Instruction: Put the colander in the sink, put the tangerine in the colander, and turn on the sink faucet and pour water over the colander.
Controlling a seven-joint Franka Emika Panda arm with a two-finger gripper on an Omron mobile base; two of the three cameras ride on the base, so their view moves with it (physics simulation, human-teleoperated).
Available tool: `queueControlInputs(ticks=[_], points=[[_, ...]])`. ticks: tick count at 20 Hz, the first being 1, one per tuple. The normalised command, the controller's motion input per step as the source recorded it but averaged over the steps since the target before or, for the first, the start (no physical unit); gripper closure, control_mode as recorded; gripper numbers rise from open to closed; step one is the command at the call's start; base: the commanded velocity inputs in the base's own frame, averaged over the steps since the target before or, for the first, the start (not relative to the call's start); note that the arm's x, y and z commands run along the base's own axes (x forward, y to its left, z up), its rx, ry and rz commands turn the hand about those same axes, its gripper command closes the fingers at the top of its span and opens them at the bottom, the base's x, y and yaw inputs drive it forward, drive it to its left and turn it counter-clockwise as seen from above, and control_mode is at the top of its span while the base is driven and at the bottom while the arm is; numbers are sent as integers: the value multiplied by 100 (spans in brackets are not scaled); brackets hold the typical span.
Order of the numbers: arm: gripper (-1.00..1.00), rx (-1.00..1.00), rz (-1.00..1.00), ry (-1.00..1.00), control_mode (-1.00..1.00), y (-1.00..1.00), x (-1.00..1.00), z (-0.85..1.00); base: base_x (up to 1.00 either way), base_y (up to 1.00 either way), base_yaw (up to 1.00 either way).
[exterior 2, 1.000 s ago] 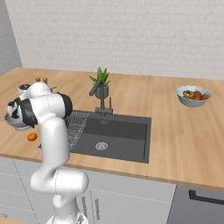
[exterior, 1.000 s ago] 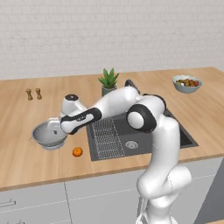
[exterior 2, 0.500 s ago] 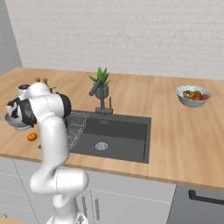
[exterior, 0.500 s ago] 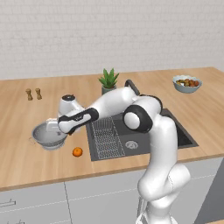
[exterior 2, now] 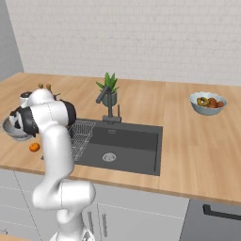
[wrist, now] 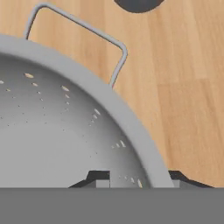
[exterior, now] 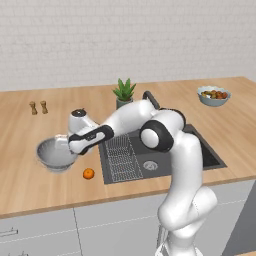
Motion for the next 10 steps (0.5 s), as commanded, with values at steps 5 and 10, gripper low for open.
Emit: queueControlInputs(ticks=[5,10], points=[[100,9,-31,-6,-100,-1,0,-2,0,0,0],[100,12,-40,-5,-100,-10,-17,11,0,0,0]])
